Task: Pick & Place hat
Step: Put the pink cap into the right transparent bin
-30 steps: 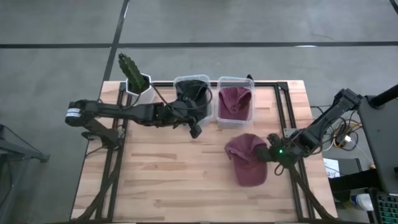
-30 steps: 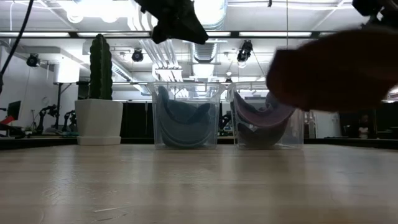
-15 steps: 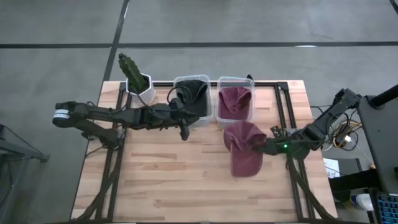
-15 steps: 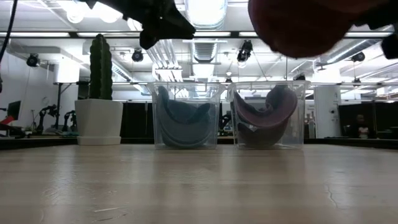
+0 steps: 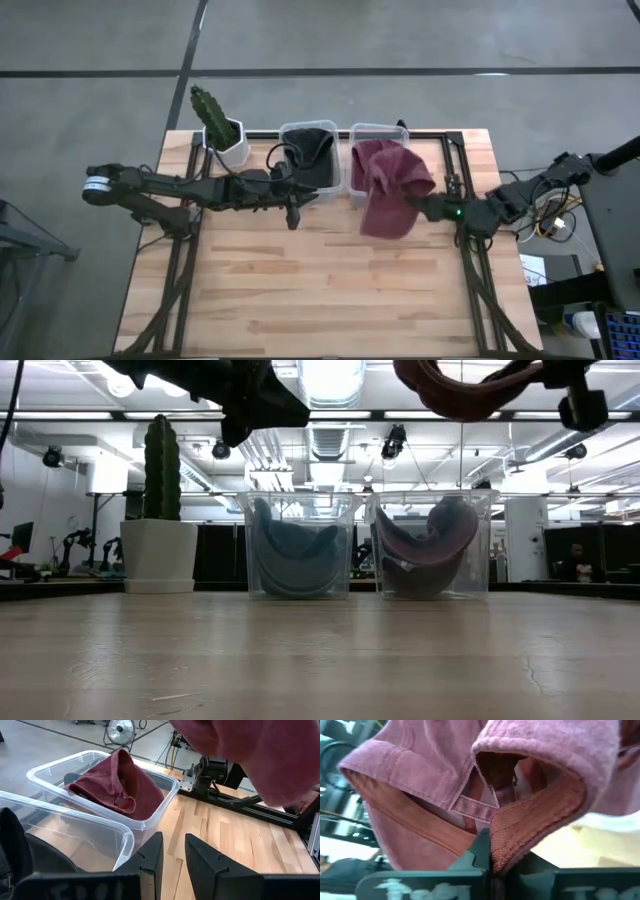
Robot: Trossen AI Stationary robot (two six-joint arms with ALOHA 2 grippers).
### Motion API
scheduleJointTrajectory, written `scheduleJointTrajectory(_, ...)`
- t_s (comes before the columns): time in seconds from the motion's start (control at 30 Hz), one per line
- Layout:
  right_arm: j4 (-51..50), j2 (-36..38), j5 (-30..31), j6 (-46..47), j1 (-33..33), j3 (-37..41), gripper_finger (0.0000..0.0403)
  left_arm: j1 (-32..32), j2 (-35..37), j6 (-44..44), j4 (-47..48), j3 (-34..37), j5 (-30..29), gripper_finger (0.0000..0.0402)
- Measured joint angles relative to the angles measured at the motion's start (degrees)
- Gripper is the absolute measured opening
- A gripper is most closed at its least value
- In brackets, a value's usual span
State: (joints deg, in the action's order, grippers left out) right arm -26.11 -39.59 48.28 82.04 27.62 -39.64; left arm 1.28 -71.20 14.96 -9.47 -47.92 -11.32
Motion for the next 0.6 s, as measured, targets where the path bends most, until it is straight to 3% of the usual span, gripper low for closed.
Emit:
scheduleJointTrajectory(0.27, -22.19, -0.01, -11.45, -4.39, -14.30, -12.70, 0.0008, 0.00, 0.92, -0.52, 0.30, 0.00, 0.25, 0.0074)
scheduleJointTrajectory(0.6, -26.04, -5.86, -24.00, -21.67, -31.41, -24.91, 0.0008, 0.00, 3.58, -0.67, 0.73, 0.44, 1.41, 0.0074)
